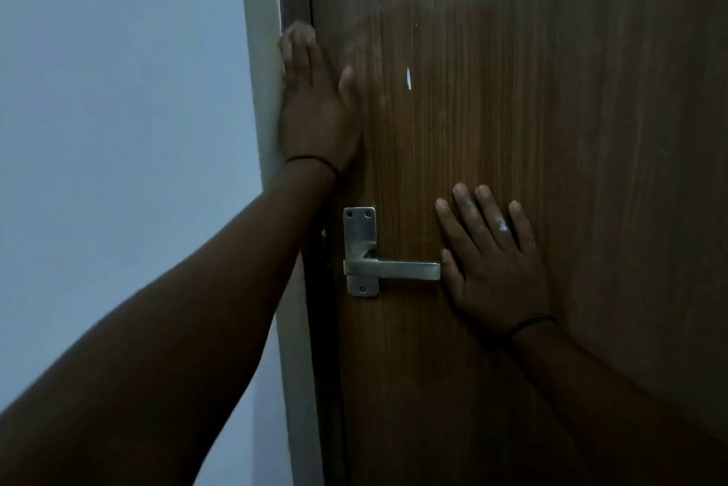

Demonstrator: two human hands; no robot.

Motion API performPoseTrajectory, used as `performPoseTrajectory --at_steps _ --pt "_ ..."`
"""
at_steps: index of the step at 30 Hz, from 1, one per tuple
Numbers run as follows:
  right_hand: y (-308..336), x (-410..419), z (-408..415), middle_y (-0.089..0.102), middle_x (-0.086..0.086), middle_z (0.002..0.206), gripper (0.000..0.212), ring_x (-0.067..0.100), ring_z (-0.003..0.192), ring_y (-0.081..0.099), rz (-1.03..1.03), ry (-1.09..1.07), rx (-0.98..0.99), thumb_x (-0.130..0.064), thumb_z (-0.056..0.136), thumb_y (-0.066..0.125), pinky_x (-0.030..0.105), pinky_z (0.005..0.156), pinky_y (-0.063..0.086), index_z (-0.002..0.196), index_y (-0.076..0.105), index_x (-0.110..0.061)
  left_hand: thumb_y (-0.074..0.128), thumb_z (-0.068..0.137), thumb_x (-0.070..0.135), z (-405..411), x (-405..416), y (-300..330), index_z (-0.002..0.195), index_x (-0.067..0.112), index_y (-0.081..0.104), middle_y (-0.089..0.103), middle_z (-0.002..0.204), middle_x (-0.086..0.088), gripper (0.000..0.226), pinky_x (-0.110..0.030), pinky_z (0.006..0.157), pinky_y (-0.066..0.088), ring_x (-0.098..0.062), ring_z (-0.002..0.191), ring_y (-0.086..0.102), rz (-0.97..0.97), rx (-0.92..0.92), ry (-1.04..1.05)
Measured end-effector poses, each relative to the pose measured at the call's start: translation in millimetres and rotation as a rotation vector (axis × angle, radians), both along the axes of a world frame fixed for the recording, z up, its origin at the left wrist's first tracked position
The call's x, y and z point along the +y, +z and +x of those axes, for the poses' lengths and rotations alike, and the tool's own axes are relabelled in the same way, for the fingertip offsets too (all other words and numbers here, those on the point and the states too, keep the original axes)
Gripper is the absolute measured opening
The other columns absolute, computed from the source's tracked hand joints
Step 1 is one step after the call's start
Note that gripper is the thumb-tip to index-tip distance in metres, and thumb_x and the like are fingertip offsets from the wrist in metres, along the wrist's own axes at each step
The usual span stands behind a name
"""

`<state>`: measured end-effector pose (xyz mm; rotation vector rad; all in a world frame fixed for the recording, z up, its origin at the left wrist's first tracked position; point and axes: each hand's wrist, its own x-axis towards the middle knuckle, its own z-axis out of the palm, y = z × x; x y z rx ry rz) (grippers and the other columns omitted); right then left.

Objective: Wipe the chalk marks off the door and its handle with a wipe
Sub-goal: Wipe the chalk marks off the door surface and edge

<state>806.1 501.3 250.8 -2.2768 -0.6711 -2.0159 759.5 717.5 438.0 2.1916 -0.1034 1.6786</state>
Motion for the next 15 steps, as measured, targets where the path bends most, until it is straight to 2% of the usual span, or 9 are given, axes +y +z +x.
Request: performPoseTrajectory --at_steps 2,7,12,15 --pt "-0.1 -0.5 0.2 0.017 0.004 0.165 0.059 0.023 0.153 0.014 0.003 -0.002 -0.003 -0.041 0.102 0.032 0.049 0.123 0.010 0.157 0.024 -0.020 0.025 0.106 0.037 0.5 -9.8 -1.1 0.156 0.004 0.001 -0.003 0.166 -0.012 0.065 -0.037 0.125 0.007 -0.022 0.153 -0.005 0.007 -0.015 -0.004" --pt "-0.9 -1.3 -0.5 0.018 0.004 0.165 0.061 0.023 0.153 0.015 0.004 -0.009 -0.004 -0.040 0.101 0.039 0.050 0.123 0.012 0.156 0.025 -0.019 0.028 0.106 0.034 -4.9 1.4 -62.6 0.157 0.008 0.001 -0.004 0.166 -0.009 0.063 -0.033 0.125 0.005 -0.019 0.153 -0.005 0.117 0.030 0.024" --pt "0.0 -0.8 -0.5 0.018 0.004 0.165 0.060 0.023 0.153 0.014 -0.003 -0.025 0.001 -0.040 0.101 0.035 0.050 0.123 0.012 0.156 0.025 -0.019 0.026 0.106 0.034 3.3 -7.1 -11.3 0.155 0.003 0.000 -0.003 0.166 -0.012 0.063 -0.031 0.124 0.002 -0.023 0.153 -0.004 -0.031 -0.036 -0.005" --pt "0.1 -1.1 -2.3 0.019 0.004 0.165 0.060 0.022 0.153 0.014 0.000 -0.024 0.015 -0.041 0.101 0.037 0.049 0.123 0.011 0.156 0.026 -0.019 0.025 0.106 0.034 8.0 -15.1 -3.1 0.156 0.005 0.002 -0.001 0.166 -0.011 0.062 -0.035 0.125 0.003 -0.023 0.153 -0.004 -0.002 -0.026 -0.020"
